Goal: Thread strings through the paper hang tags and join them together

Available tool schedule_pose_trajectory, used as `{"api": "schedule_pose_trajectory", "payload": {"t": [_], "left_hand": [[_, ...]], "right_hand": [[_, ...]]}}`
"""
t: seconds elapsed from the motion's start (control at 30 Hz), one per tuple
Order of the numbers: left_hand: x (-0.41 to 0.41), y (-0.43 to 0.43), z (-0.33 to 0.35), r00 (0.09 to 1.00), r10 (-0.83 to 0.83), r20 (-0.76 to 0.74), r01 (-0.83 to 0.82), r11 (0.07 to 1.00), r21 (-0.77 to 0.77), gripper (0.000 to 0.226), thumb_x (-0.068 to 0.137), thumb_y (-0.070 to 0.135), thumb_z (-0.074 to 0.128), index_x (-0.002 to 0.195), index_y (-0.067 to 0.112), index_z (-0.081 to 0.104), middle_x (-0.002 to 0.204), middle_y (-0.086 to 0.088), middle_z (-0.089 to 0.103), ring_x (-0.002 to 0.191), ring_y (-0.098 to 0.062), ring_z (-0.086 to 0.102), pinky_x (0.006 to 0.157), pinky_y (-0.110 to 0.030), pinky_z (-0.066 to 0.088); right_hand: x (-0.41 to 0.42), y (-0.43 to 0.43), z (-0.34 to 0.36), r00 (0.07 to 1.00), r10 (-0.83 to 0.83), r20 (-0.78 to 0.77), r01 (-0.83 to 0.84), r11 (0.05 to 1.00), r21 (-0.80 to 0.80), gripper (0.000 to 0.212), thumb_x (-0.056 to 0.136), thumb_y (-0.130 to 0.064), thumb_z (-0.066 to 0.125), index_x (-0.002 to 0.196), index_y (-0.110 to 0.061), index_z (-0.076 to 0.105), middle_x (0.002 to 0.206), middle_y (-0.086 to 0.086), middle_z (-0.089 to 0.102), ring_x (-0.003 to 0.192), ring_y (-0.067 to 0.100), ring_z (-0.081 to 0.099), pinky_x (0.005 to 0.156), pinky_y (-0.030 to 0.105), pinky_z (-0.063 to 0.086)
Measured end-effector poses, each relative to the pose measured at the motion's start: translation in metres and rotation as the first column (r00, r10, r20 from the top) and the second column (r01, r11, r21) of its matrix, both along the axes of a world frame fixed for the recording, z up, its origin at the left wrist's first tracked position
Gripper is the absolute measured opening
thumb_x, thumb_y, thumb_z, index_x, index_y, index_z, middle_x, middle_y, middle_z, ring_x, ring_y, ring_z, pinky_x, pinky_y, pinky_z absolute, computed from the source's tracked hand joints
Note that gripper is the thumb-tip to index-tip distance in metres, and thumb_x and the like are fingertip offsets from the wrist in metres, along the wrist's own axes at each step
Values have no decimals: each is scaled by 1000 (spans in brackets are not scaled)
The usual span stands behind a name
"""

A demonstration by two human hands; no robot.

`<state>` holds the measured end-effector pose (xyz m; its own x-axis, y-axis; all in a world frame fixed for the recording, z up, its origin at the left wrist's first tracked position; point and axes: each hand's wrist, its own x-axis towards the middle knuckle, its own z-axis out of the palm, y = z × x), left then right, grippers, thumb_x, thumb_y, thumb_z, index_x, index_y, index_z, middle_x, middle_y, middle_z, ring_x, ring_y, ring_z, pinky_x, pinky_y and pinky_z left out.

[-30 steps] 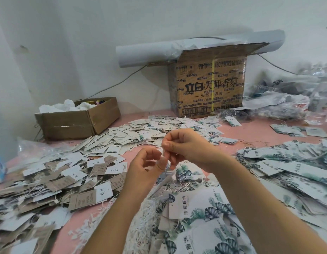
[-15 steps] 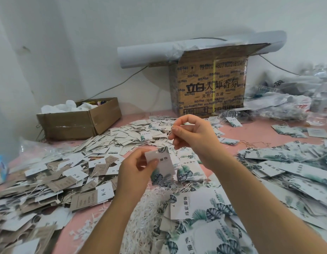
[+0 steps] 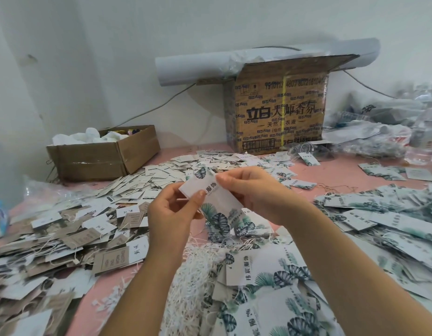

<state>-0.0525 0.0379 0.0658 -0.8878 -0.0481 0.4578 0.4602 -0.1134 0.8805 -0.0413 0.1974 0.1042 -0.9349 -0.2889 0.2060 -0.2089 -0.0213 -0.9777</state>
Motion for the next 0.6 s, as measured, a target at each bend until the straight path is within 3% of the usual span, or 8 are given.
{"api": "schedule_pose_trajectory", "payload": {"t": [0.07,0.17,0.27,0.33,0.4,0.47,0.53,0.6], "left_hand": [[1,1,1,1000,-16,5,16,1000,-2,6,77,28,68,82,26,67,71,5,69,60,-12,64,52,-19,50],[-1,3,-3,995,-18,94,17,1000,11,19,89,39,51,83,27,64,65,8,67,58,-8,63,50,-15,47],[-10,-1,-14,992,35,121,-12,982,-186,20,97,31,43,86,26,60,75,6,67,67,-9,62,56,-17,47],[-17,-3,-28,992,69,107,-5,860,-510,13,94,21,51,85,28,57,89,6,64,74,-5,57,60,-15,43],[-22,-4,-45,991,89,100,15,667,-744,12,92,18,55,91,30,58,99,9,63,75,4,53,57,-12,42],[-23,-4,-59,989,115,89,17,520,-854,16,92,24,56,105,30,63,107,9,60,81,-1,56,68,-12,46],[-24,-5,-68,988,140,64,0,411,-912,23,92,31,56,114,30,63,114,7,58,98,-13,56,89,-28,48],[-23,-4,-70,987,157,39,-20,354,-935,23,91,36,57,112,30,64,113,7,59,103,-17,55,95,-37,47]], "right_hand": [[-1,0,-1,999,-52,-10,52,998,30,6,82,-10,63,86,-8,66,74,3,70,64,11,66,55,19,52],[-3,0,-2,984,-174,-24,176,977,120,12,86,0,59,80,-10,63,71,1,69,63,12,65,55,20,53],[-2,7,1,969,-249,-8,244,945,218,16,89,-2,56,79,-14,60,71,0,67,64,14,62,58,22,53],[1,14,3,975,-223,21,200,910,364,14,91,-4,53,83,-14,59,77,2,66,67,16,62,55,24,52],[5,20,5,987,-151,46,94,798,595,14,92,-8,51,83,-15,59,79,1,65,69,15,62,55,20,49],[8,21,5,991,-91,94,-17,624,781,17,92,-13,51,80,-20,59,80,-4,63,74,12,60,64,20,48],[9,20,3,987,-56,150,-100,516,851,22,93,-14,52,74,-25,58,76,-10,57,72,5,53,73,23,43],[9,18,1,987,-40,159,-125,438,890,17,92,-13,54,79,-21,62,70,-14,51,66,1,44,68,20,37]]}}
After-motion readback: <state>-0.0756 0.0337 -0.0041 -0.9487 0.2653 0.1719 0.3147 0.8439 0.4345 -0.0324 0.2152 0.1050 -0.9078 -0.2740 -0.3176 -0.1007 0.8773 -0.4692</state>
